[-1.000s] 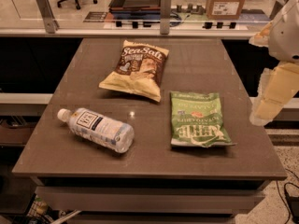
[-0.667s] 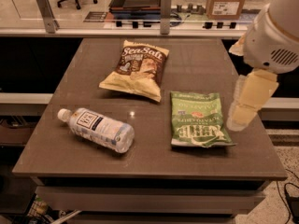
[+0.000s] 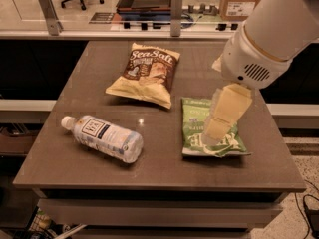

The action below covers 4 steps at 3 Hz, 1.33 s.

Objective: Place blue plastic bottle upright

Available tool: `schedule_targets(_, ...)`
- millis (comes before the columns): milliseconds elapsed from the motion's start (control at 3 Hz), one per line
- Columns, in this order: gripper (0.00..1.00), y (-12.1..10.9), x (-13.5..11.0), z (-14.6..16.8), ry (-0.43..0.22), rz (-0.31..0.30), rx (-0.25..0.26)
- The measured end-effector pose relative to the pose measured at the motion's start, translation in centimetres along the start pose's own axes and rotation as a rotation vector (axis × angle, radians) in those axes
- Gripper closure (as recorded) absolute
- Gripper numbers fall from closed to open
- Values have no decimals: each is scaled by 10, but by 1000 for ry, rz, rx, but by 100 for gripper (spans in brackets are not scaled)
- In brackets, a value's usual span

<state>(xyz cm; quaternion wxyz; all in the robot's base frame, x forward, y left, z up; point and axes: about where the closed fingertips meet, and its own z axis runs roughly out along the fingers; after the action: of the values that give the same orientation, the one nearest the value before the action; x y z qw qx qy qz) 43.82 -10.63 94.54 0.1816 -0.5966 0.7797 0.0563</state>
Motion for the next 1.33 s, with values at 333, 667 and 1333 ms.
schedule_targets(333, 0, 20, -31, 15, -9, 2, -11)
schedule_targets(667, 0, 35, -59, 39, 36, 6, -10)
schedule_targets(1333, 0, 52, -96, 67, 152, -4, 36)
